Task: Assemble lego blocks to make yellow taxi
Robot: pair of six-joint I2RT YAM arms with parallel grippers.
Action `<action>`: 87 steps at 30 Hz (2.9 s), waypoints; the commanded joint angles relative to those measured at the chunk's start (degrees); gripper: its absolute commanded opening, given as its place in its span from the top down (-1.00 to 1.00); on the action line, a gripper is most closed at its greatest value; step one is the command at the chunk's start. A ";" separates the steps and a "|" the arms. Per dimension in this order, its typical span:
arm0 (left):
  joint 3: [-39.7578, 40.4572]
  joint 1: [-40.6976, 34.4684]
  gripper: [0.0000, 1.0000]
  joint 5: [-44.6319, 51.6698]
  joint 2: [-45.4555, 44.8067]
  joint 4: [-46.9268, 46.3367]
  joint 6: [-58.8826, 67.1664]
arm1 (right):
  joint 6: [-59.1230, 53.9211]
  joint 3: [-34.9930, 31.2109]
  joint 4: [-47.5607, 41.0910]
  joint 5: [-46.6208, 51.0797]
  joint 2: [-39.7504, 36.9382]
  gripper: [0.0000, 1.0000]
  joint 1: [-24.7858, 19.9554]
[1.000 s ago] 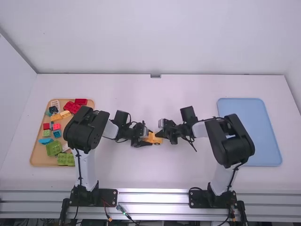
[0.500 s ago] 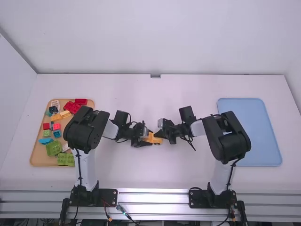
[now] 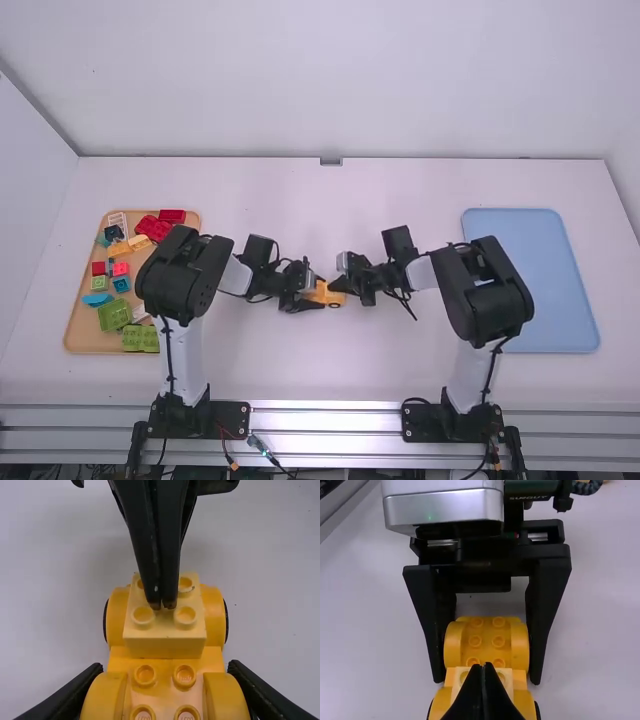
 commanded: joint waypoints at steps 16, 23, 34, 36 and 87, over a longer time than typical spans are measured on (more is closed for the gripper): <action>2.91 -0.24 -0.13 -8.90 1.92 -1.95 -4.48 | 7.74 5.22 -0.76 9.16 -9.20 -0.98 -0.04; 5.18 -0.22 -0.25 -8.92 1.92 -9.09 -0.83 | 7.67 5.25 -0.15 10.32 -9.20 -0.98 0.02; 10.29 0.24 -0.98 -10.99 0.13 -23.65 -1.03 | 7.72 5.25 0.85 11.80 -9.22 -0.98 -0.04; 12.87 0.24 -0.98 -15.23 -1.90 -31.41 -1.03 | 7.69 5.25 0.70 11.82 -9.20 -0.98 -0.07; 67.14 47.06 -0.98 -55.49 -3.52 -81.77 -2.19 | 16.52 5.25 9.22 14.99 -9.20 -0.98 -0.02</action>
